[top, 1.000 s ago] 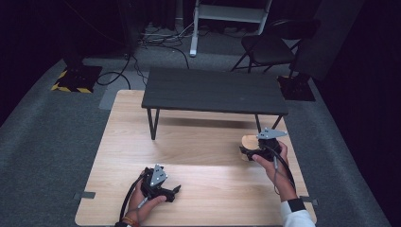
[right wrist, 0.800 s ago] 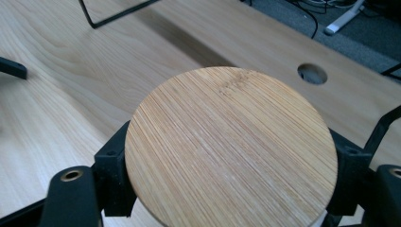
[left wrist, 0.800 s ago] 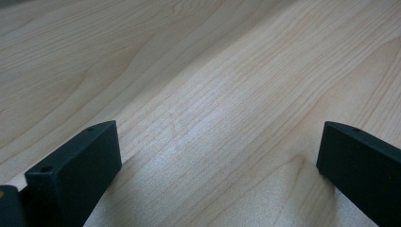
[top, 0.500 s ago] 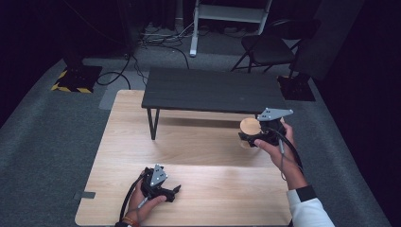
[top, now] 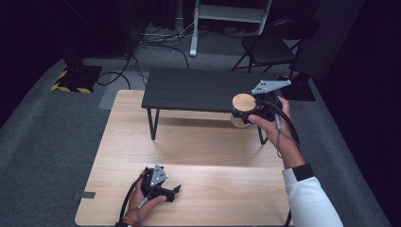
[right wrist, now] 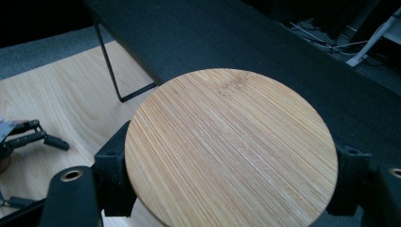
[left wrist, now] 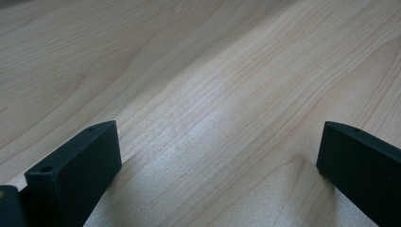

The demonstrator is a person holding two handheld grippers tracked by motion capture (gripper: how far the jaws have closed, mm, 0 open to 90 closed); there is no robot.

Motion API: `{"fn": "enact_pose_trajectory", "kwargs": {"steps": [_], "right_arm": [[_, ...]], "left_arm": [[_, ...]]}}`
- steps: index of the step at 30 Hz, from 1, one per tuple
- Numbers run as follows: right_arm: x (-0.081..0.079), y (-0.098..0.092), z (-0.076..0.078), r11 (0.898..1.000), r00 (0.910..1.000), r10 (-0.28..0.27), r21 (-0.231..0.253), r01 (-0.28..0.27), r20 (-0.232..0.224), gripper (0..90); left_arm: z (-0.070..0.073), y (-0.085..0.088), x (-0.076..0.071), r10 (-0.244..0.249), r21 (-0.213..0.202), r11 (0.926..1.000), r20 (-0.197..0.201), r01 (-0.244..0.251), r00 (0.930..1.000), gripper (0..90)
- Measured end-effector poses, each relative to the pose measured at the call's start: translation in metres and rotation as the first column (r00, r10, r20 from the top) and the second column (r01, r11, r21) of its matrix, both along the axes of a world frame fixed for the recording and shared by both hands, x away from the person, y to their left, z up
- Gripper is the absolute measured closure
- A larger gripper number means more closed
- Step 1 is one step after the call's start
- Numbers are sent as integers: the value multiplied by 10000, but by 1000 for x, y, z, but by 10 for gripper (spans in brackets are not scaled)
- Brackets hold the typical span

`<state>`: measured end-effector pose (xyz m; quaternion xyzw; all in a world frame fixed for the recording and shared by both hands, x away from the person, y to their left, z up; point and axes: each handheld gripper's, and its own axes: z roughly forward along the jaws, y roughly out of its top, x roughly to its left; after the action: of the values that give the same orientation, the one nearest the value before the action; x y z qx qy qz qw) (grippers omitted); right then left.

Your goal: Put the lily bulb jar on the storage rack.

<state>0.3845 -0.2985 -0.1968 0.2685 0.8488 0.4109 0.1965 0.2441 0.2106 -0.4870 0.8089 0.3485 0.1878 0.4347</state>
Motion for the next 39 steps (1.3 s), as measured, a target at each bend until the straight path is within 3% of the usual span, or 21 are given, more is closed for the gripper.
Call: {"fn": "enact_pose_trajectory", "kwargs": {"steps": [10, 20, 29, 33, 37, 39], "right_arm": [[17, 13, 4, 9996, 9994, -259, 118, 257, 213, 241], [37, 22, 0, 9949, 9946, -945, 393, 928, 432, 241], [53, 29, -10, 9907, 9913, -1302, 417, 1292, 218, 241], [54, 34, -14, 9908, 9908, -1323, 314, 1314, 294, 241], [52, 31, -21, 9901, 9906, -1305, 573, 1280, 422, 239], [52, 27, -25, 9860, 9887, -1476, 820, 1449, 281, 235]], "left_arm": [[0, 0, 0, 2, 2, 10000, -1, -2, 10000, 5], [0, 0, 0, 1, -3, 10000, 2, -1, 10000, 5], [0, 0, 0, -18, 7, 10000, 5, 18, 10000, 5], [0, 0, 0, -19, 2, 10000, 12, 19, 10000, 5], [0, 0, 1, -23, 1, 10000, 12, 23, 10000, 5], [0, 0, 1, -24, 13, 10000, 15, 24, 10000, 5]]}}
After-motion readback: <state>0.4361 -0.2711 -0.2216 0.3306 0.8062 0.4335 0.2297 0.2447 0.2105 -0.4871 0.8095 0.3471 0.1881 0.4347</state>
